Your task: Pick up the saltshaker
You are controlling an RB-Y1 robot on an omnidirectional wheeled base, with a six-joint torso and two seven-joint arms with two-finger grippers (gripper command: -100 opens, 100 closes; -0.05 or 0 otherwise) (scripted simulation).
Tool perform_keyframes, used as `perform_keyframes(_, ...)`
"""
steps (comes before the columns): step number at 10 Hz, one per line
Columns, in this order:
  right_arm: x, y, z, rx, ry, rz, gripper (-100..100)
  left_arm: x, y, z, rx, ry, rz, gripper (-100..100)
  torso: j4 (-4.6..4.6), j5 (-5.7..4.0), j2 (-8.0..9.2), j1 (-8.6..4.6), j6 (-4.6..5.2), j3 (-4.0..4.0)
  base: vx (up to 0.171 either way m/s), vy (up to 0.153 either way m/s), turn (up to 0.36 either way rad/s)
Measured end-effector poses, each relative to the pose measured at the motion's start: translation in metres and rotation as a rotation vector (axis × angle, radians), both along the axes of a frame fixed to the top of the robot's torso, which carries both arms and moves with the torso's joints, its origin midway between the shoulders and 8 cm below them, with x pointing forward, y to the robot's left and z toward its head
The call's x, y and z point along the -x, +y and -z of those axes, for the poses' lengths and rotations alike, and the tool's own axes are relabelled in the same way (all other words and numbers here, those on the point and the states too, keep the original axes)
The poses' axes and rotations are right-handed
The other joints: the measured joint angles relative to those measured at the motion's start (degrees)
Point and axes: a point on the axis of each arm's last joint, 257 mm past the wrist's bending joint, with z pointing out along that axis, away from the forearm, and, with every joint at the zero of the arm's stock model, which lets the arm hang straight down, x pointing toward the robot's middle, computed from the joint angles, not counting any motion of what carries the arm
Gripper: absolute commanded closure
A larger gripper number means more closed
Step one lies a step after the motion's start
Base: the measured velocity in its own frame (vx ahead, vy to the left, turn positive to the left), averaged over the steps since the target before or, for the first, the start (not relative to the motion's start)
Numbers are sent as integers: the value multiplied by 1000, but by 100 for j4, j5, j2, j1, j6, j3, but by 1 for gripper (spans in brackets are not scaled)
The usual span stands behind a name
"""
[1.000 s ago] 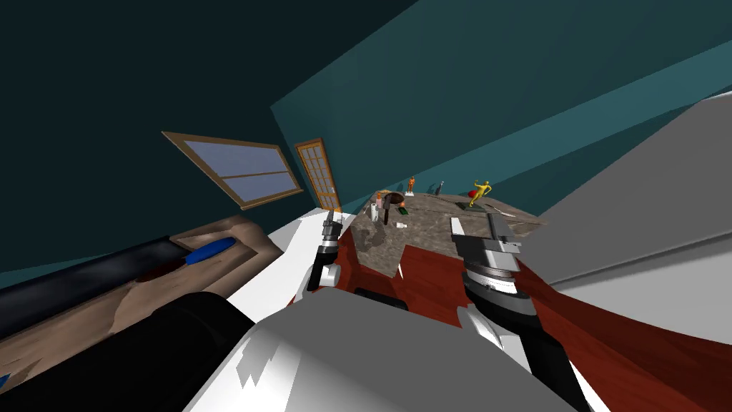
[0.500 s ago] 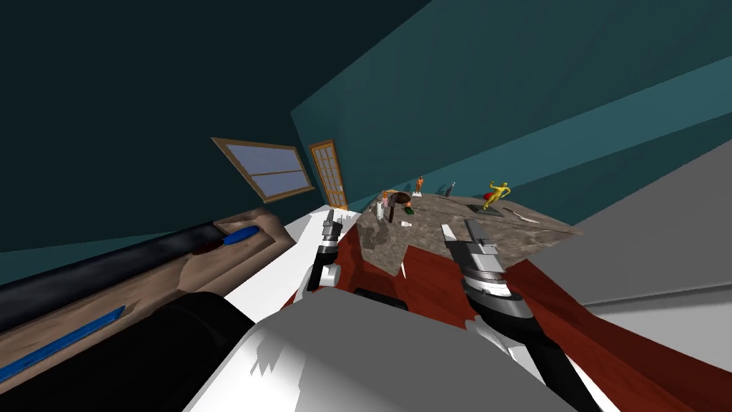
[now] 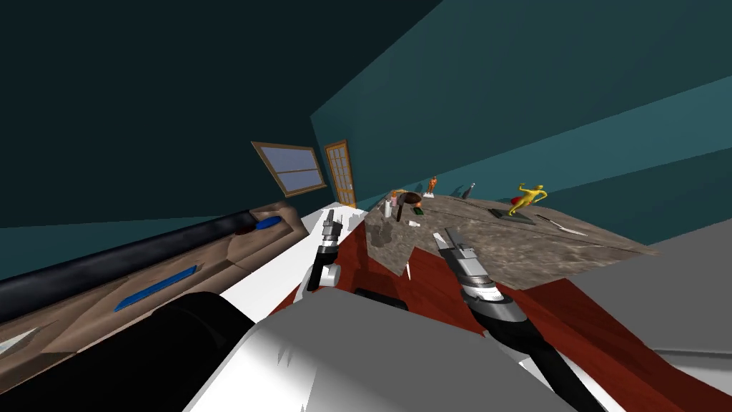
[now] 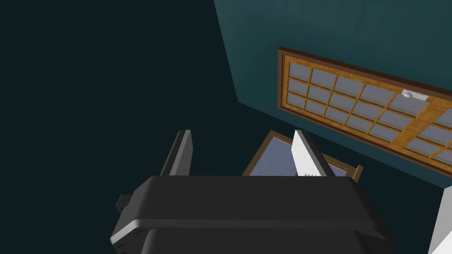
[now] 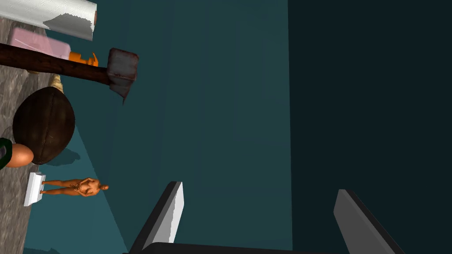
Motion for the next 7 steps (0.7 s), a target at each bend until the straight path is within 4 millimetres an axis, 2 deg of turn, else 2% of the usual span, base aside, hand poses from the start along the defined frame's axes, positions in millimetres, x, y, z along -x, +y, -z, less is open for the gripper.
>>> perform_keyframes(3, 1, 10, 27, 90, 68, -30, -100, 0, 0, 0, 0, 0, 0, 0, -1, 0, -10, 0, 4, -5, -63, 1, 228)
perform_keyframes(5, -1, 12, 46, 152, 120, -47, -100, 0, 0, 0, 0, 0, 0, 0, -2, 0, -13, 2, 4, -7, -42, 1, 75)
perform_keyframes(7, 5, 14, 59, 198, 156, -64, -100, 0, 0, 0, 0, 0, 0, 0, -3, 1, -18, 4, 0, -10, -41, 6, 227)
